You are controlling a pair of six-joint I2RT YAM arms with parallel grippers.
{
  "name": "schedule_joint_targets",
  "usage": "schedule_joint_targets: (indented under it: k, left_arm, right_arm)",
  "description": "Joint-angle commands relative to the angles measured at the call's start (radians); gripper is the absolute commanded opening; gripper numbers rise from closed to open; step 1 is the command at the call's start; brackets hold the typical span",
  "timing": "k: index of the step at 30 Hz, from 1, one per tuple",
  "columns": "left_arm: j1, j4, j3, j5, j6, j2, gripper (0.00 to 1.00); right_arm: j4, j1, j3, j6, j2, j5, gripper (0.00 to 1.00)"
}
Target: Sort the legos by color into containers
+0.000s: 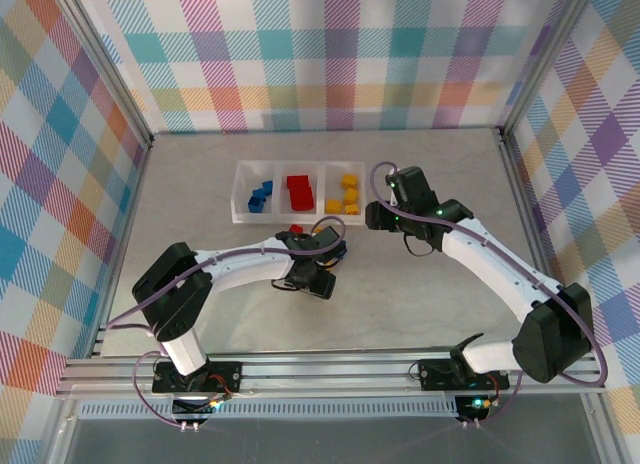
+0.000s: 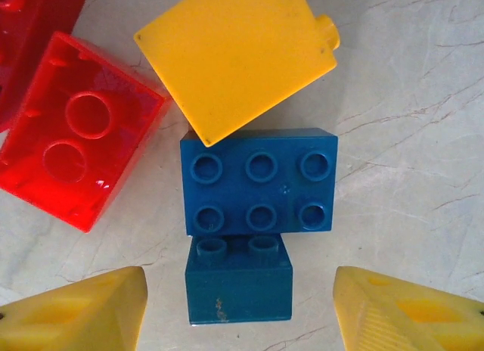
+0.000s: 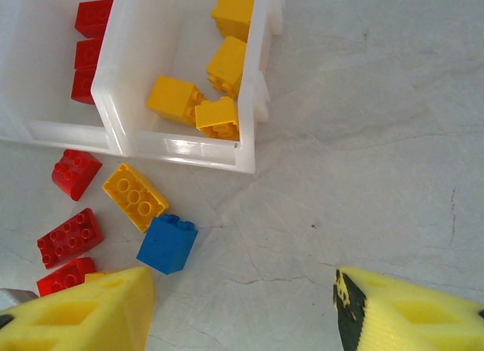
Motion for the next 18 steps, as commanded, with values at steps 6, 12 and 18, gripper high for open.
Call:
schedule_joint_targets:
  k: [6,12,18]
  left_arm:
    - [-0.009,-0.023,0.018,-0.002,0.017,0.018,0.54]
    - [-0.009,-0.023,0.016,0.003,0.016,0.033,0.44]
    - [-0.009,-0.042,0.021,-0.010,0.018,0.010,0.33]
  right_arm:
    - [-0.023,-0.013,-0.026,0.008,-0.033,0.019,0.65]
    - [-0.020,-0.016,-0.031,0.007,-0.039,0.019,0.65]
    - [-0.018,-0.020,-0.039,0.003,-0.046,0.020,0.65]
